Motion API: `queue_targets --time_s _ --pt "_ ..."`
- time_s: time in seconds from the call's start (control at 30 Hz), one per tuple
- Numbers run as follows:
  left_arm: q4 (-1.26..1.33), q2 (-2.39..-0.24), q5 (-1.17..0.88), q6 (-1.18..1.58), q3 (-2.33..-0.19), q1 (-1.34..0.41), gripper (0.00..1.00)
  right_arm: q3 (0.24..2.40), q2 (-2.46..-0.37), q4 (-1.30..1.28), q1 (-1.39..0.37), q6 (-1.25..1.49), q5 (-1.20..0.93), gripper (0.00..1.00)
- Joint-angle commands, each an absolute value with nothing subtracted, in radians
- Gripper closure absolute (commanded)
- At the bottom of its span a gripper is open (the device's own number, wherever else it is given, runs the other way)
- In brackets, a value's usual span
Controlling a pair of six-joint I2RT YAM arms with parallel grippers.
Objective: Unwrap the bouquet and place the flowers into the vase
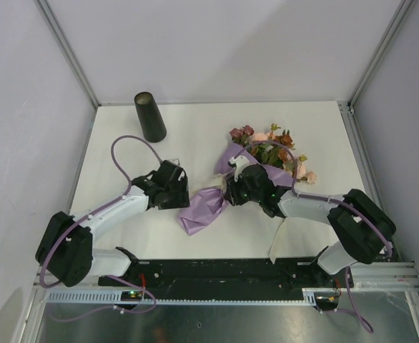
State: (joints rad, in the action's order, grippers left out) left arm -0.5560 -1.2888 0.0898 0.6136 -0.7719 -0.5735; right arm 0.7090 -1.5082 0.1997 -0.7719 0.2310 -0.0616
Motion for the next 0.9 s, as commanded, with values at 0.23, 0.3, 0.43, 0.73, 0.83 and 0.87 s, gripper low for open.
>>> queue_targets --time_s 0.23,0.3,0.43,0.73,0.83,0.87 --pt "-0.494 -1.328 0.064 0.627 -0.758 -0.605 0.54 0.771 -1.598 0.257 -0.777 0.205 -0.061 0.75" --pt "-0.494 -1.324 0.071 0.627 -0.756 -0.605 0.63 0.77 -1.58 0.247 -0.781 0.201 -0.03 0.83" --pt "-0.495 -1.321 0.089 0.633 -0.748 -0.606 0.88 0.77 -1.522 0.219 -0.782 0.208 0.032 0.98" --pt "-0.494 -1.315 0.142 0.656 -0.723 -0.607 1.0 0.756 -1.461 0.193 -0.762 0.251 0.103 1.0" --pt "-0.495 -1.31 0.15 0.662 -0.714 -0.607 1.0 0.753 -1.44 0.191 -0.755 0.254 0.085 1.0" --pt "-0.495 -1.307 0.15 0.664 -0.713 -0.607 1.0 0.753 -1.431 0.191 -0.752 0.252 0.074 1.0"
